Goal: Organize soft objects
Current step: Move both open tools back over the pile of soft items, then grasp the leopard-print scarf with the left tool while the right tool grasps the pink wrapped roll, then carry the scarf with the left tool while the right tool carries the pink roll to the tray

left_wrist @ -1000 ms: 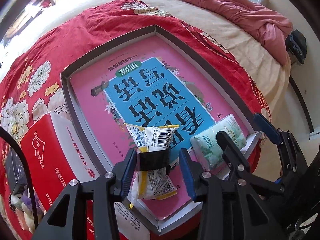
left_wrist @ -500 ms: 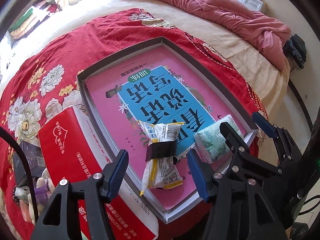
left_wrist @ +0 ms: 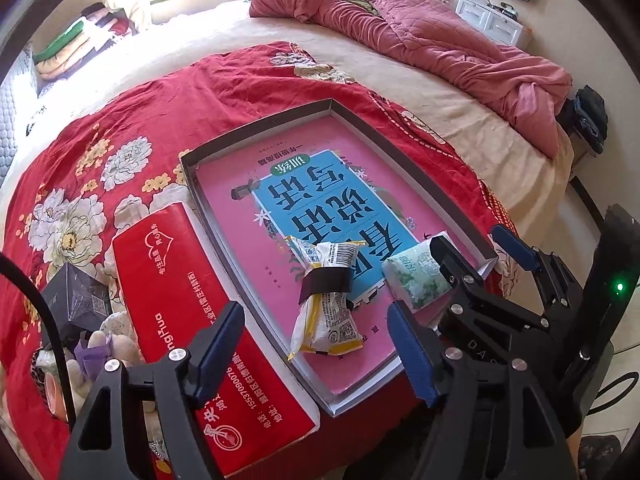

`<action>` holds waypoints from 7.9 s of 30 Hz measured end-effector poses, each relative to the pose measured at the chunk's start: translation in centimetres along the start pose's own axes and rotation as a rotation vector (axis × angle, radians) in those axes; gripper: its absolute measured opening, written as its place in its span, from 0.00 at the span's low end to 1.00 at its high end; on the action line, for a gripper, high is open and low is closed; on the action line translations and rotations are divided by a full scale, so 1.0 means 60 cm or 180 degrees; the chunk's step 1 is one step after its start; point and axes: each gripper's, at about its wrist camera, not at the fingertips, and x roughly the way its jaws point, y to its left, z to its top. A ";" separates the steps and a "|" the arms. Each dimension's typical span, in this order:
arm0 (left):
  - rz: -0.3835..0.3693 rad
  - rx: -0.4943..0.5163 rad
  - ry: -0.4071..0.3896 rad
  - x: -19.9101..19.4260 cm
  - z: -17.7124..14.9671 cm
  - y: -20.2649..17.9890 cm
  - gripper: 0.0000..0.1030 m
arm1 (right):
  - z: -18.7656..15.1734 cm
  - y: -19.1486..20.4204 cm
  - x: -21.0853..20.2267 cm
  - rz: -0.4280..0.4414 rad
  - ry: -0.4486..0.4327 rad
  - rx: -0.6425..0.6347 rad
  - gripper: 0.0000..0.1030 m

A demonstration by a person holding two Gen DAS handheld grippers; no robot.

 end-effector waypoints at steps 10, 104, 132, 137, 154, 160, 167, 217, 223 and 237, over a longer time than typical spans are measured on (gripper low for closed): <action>-0.0010 -0.0099 -0.0190 -0.040 -0.026 0.025 0.76 | 0.002 0.017 -0.026 -0.0011 -0.0034 0.0036 0.77; -0.0028 -0.1776 -0.0466 -0.057 -0.265 0.550 0.77 | -0.059 0.572 -0.068 0.1719 0.0277 -0.1948 0.78; -0.0586 -0.1938 -0.0751 -0.042 -0.283 0.607 0.10 | -0.081 0.640 -0.054 0.2161 0.0429 -0.2153 0.10; -0.0515 -0.1925 -0.0799 -0.054 -0.289 0.602 0.10 | -0.081 0.627 -0.055 0.2243 0.0579 -0.1880 0.08; -0.0294 -0.1546 -0.1197 -0.176 -0.261 0.494 0.10 | -0.002 0.529 -0.144 0.2257 0.0038 -0.1482 0.07; -0.0285 -0.1339 -0.1213 -0.203 -0.235 0.429 0.10 | 0.032 0.473 -0.172 0.2148 -0.0193 -0.1347 0.07; -0.0329 -0.1074 -0.1225 -0.219 -0.192 0.355 0.10 | 0.070 0.385 -0.186 0.2002 -0.0393 -0.1008 0.07; -0.0604 0.0450 -0.0416 -0.014 -0.009 -0.025 0.10 | 0.060 -0.054 -0.072 0.0937 -0.0514 0.0839 0.07; -0.0605 0.0591 -0.0192 0.026 -0.014 -0.050 0.10 | 0.052 -0.072 -0.051 0.0901 -0.0458 0.0954 0.07; -0.0615 0.0706 0.0128 0.074 -0.033 -0.075 0.10 | 0.039 -0.083 -0.020 0.0810 -0.0324 0.0999 0.09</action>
